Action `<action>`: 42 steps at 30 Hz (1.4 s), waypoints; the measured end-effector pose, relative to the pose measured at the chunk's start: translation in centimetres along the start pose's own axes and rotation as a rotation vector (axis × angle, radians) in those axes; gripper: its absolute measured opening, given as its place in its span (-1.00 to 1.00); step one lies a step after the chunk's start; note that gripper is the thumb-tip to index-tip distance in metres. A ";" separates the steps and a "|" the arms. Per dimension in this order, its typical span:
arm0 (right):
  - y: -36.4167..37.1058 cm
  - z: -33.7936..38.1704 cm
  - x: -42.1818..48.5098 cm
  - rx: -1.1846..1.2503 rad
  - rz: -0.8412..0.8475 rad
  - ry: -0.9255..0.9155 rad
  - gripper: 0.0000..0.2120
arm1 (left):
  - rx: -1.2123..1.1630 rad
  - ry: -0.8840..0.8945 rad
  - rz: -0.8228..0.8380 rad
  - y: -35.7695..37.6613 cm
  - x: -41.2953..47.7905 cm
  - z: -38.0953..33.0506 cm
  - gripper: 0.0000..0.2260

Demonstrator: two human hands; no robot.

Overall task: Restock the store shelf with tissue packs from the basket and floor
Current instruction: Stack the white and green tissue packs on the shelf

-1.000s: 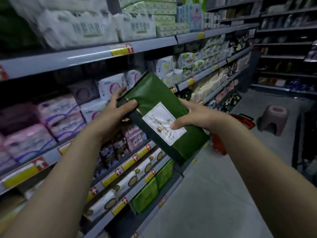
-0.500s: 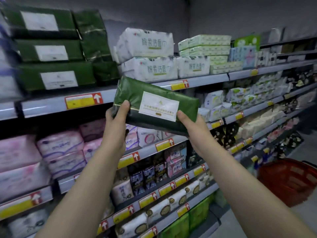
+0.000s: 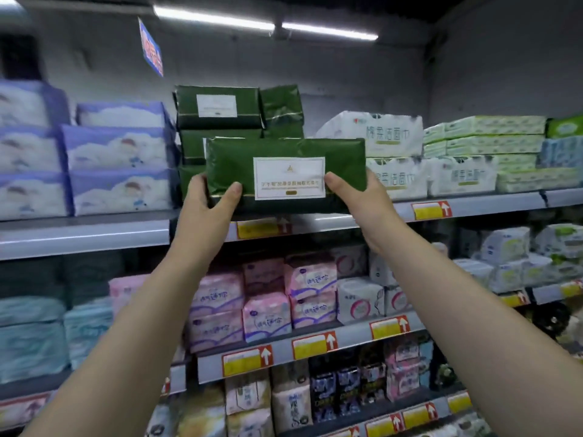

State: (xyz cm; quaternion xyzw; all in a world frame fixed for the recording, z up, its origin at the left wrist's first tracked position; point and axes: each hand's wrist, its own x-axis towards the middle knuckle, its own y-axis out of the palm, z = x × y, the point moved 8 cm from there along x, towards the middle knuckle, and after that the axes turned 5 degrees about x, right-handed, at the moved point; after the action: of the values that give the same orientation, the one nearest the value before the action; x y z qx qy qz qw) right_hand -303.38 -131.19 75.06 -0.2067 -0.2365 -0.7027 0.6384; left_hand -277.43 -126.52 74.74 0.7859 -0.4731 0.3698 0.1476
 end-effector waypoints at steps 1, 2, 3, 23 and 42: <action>1.3 0.2 0.7 -0.018 0.015 -0.014 -0.68 | 0.028 0.014 -0.018 -0.9 0.8 0.2 -0.74; 2.5 0.3 1.5 -0.038 0.023 -0.030 -0.57 | 0.059 0.022 -0.032 -1.7 1.6 0.3 -0.75; 3.6 0.4 2.3 -0.047 0.031 -0.040 -0.45 | 0.091 0.030 -0.042 -2.5 2.4 0.4 -0.74; 16.5 -0.7 14.9 -0.109 0.005 -0.052 -0.31 | 0.245 0.028 0.097 -4.5 17.8 7.1 -0.43; 15.9 -4.4 15.1 -0.540 0.017 -0.043 -0.38 | 0.525 -0.044 0.185 -2.2 18.0 10.5 -0.42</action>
State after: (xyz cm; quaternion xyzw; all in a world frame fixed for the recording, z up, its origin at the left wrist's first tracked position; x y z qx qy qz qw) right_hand -288.98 -147.03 81.55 -0.3863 -0.0522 -0.7305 0.5608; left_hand -265.84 -142.94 80.79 0.7584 -0.4340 0.4746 -0.1057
